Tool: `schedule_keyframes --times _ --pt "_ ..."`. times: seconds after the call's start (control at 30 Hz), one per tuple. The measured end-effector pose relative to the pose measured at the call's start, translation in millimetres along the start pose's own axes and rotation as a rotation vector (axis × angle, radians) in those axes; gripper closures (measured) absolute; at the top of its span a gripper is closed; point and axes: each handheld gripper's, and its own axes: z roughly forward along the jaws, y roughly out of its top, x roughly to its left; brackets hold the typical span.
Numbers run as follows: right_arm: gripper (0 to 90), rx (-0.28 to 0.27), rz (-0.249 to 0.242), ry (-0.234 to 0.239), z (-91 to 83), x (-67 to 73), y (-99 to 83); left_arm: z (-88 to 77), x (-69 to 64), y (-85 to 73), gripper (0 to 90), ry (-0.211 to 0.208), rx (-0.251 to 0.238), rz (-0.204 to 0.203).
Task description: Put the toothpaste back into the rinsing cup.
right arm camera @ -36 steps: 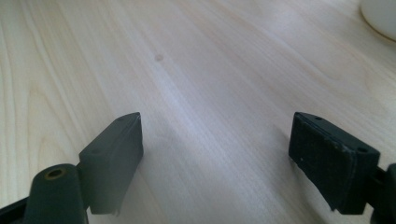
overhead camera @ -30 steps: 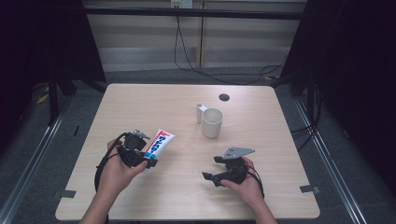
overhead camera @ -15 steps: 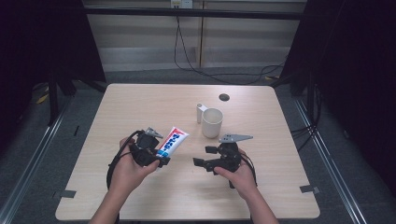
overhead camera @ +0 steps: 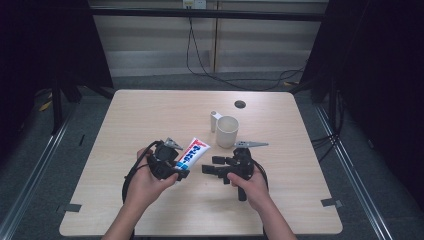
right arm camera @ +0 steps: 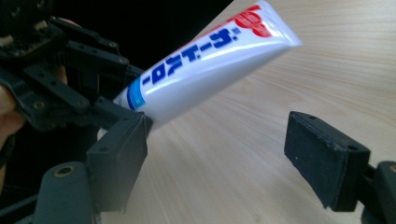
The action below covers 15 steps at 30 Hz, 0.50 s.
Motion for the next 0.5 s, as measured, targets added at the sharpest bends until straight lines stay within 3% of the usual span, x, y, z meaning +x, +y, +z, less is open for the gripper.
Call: schedule_keyframes --times 0.07,0.37,0.5 --pt "21.3 0.012 -0.015 -0.018 2.0 1.4 0.6 2.5 -3.4 0.9 55.3 0.001 0.0 0.004" --pt "22.9 -0.013 0.034 -0.005 6.6 0.4 5.0 10.8 -15.2 6.3 55.3 -0.039 -0.014 0.028" --pt "29.0 -0.043 0.092 0.005 5.2 -2.6 6.7 11.9 -17.9 8.4 55.3 -0.051 -0.035 0.029"
